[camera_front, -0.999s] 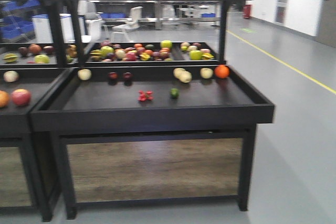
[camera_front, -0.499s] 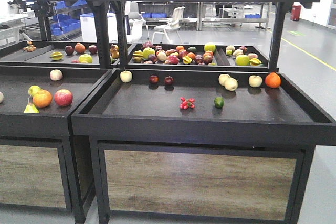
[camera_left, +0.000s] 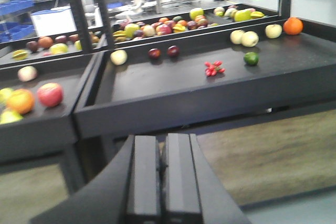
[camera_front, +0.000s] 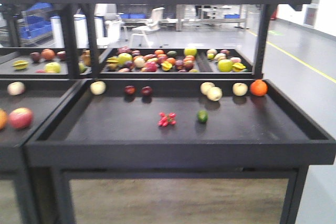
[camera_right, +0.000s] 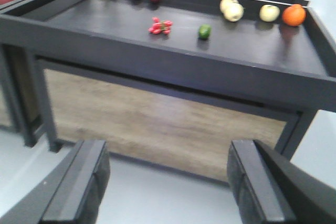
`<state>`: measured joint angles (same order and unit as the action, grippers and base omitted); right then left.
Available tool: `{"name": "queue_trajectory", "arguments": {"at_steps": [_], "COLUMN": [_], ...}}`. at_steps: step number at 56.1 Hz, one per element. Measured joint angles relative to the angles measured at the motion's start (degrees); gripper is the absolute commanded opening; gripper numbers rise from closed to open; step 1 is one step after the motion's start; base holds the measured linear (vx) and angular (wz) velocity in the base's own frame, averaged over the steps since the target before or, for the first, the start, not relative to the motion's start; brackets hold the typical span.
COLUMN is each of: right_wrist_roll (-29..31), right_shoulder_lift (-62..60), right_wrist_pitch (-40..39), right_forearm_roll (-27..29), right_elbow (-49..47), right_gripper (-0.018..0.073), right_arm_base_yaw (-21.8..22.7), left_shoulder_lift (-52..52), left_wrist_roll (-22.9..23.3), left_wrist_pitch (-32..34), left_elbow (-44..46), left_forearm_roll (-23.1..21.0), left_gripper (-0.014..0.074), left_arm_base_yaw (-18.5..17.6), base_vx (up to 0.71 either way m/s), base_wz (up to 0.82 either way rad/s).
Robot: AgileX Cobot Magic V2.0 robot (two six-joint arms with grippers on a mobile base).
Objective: Pick snacks and fruit into basket
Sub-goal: 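Drive up to the lower fruit tray and stop in front of it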
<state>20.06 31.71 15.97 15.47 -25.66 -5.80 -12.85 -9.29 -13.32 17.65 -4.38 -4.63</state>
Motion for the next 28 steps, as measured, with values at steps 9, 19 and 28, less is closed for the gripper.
{"name": "queue_trajectory", "arguments": {"at_steps": [9, 19, 28], "right_wrist_roll": [0.0, 0.0, 0.0], "right_shoulder_lift": [0.0, 0.0, 0.0], "right_wrist_pitch": [0.0, 0.0, 0.0], "right_forearm_roll": [0.0, 0.0, 0.0], "right_elbow": [0.0, 0.0, 0.0], "right_gripper": [0.0532, 0.0532, 0.0532], "right_arm_base_yaw": [0.0, 0.0, 0.0], "left_shoulder_lift": [0.0, 0.0, 0.0], "left_wrist_roll": [0.0, 0.0, 0.0], "left_wrist_pitch": [0.0, 0.0, 0.0], "left_elbow": [0.0, 0.0, 0.0], "left_forearm_roll": [0.0, 0.0, 0.0], "left_gripper": [0.0081, 0.0081, 0.0081], "left_arm_base_yaw": [0.0, 0.0, 0.0], "base_vx": [0.43, 0.45, 0.47], "base_wz": [-0.29, -0.27, -0.22]}}
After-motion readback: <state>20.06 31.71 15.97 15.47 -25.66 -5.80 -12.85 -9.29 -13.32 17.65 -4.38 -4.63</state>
